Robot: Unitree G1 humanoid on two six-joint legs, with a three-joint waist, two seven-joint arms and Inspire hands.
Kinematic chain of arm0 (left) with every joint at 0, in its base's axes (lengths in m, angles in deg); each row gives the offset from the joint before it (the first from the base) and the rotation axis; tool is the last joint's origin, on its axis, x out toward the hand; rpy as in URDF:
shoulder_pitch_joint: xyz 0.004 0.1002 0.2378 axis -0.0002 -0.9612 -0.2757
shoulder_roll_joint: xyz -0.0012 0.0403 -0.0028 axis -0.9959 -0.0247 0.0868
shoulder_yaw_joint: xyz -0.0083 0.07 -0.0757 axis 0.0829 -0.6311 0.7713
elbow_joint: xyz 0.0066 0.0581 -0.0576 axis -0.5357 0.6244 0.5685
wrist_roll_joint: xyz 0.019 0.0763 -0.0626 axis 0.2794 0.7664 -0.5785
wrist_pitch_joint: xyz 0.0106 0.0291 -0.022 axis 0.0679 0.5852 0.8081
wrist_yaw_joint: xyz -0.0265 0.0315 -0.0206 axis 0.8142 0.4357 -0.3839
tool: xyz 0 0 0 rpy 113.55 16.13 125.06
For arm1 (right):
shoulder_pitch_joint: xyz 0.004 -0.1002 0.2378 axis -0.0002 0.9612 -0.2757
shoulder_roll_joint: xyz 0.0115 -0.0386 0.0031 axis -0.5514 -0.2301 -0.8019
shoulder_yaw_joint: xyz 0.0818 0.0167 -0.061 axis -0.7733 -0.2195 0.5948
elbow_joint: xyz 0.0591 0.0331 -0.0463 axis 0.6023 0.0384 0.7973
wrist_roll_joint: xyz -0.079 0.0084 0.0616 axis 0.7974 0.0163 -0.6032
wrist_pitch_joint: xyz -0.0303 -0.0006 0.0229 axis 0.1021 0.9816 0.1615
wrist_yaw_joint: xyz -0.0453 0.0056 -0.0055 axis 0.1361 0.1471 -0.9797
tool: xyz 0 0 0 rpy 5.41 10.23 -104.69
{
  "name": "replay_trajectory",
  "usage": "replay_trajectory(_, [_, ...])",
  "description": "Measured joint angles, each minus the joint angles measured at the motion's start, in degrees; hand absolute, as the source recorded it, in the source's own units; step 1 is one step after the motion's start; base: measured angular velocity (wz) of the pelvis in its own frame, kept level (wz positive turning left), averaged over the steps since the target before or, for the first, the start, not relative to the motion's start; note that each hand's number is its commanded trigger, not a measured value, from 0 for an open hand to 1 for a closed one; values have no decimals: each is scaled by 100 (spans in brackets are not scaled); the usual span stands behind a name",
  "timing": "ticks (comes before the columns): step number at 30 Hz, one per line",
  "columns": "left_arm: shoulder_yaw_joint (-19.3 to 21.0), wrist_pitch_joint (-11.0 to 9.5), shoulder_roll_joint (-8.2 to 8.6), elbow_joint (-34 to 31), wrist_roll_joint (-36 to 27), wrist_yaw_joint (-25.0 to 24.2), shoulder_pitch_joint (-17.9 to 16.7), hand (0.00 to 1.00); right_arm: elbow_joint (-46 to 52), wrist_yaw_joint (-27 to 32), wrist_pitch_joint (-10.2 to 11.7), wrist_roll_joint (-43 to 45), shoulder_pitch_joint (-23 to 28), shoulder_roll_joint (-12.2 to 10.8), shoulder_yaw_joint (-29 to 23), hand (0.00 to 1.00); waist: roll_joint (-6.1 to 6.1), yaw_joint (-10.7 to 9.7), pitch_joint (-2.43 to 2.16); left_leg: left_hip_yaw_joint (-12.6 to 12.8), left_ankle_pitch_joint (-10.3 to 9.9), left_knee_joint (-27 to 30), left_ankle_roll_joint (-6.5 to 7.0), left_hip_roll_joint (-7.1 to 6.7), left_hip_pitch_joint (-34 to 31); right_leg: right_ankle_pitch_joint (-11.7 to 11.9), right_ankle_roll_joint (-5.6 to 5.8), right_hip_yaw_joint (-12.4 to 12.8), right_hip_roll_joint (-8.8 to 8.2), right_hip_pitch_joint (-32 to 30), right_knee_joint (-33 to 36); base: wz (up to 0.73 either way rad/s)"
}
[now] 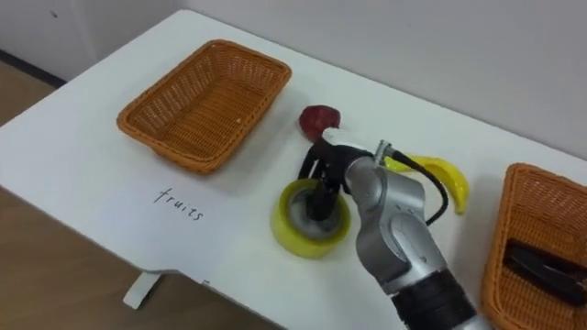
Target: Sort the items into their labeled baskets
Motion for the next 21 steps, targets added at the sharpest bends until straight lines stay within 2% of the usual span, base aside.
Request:
replay_trajectory(3, [129, -185, 8, -63, -98, 2, 33, 0, 203, 174, 164, -174, 189, 99, -274, 100, 2, -46, 2, 99, 1, -60, 2, 11, 43, 0, -1, 101, 4, -16, 12, -17])
replay_trajectory(4, [156, -285, 12, -86, -184, 14, 30, 0, 263, 242, 235, -172, 254, 101, -345, 100, 3, -135, 2, 109, 3, -74, 5, 10, 79, 0, 0, 110, 1, 5, 21, -3])
replay_trajectory(8, [152, -583, 25, -53, -822, 38, 30, 0, 537, 446, 482, -334, 346, 106, -495, 100, 22, -318, 24, 158, 4, -102, 9, 9, 166, 0, 0, 240, 0, 6, 64, -9])
replay_trajectory(10, [171, -679, 26, -24, -976, 11, 29, 0, 666, 485, 613, -443, 346, 110, -545, 100, 30, -425, 30, 203, 5, -129, 12, 12, 174, -1, 2, 281, 3, 9, 66, -9])
replay_trajectory(13, [184, -820, 53, -39, -981, -63, 62, 0, 872, 580, 860, -880, 344, 164, -941, 100, 26, -519, 30, 238, 13, -207, 24, 12, 171, 1, 5, 314, -1, -29, 74, -6])
replay_trajectory(17, [171, -907, 29, -53, -983, -176, 4, 0, 1164, 940, 995, -1567, 345, 343, -1314, 100, 31, -659, 28, 296, 14, -194, 25, 8, 184, 1, 5, 377, 8, -48, 78, -5])
replay_trajectory(21, [168, -970, 27, -40, -979, -178, 5, 0, 1297, 1236, 1068, -1982, 344, 353, -1525, 100, 32, -785, 28, 290, 15, -174, 24, 6, 205, 1, 5, 397, 12, -55, 75, -1])
